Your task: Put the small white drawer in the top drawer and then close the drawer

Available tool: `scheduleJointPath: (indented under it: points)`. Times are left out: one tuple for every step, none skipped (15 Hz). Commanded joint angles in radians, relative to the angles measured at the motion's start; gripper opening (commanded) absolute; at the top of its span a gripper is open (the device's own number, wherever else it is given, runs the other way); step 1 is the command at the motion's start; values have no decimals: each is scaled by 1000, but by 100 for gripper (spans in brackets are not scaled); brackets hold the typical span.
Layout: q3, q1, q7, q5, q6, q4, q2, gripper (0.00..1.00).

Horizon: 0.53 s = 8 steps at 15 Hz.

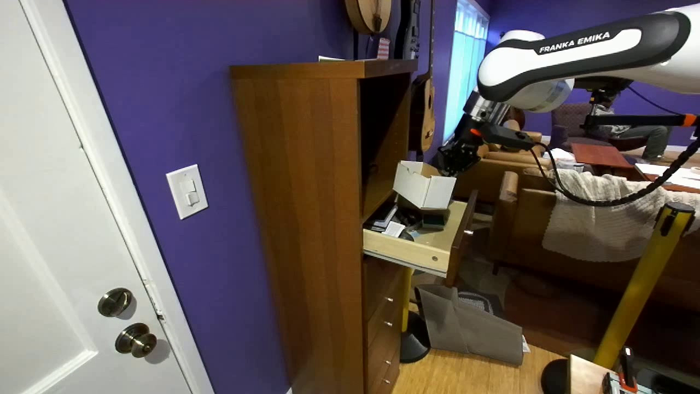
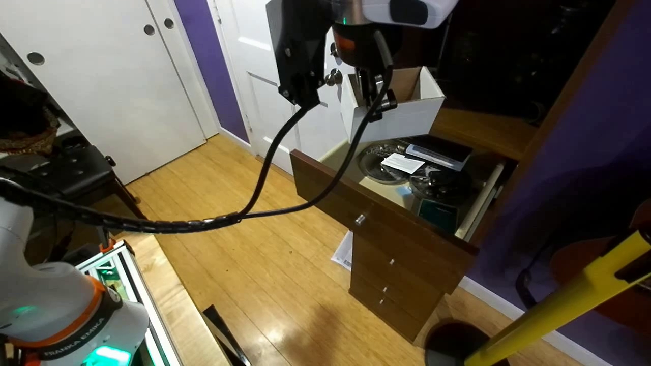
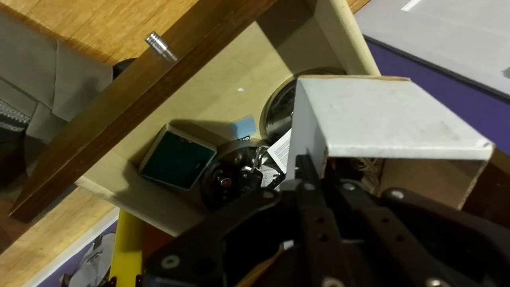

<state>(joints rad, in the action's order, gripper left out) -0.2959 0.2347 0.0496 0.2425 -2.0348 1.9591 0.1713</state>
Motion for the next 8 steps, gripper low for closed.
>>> scheduleJointPath:
  points:
    - [3, 3, 3, 1, 4, -4, -2, 4]
    - [4, 2, 3, 1, 4, -4, -2, 1]
    - [5, 2, 17, -15, 6, -10, -18, 1]
    - [7, -1, 36, -30, 10, -13, -28, 1]
    - [6, -4, 68, -29, 17, -15, -37, 1]
    - [9, -6, 97, -38, -1, -13, -48, 1]
    - [9, -8, 130, -36, -4, -11, -55, 1]
    - [9, -12, 165, -27, 9, -12, -62, 1]
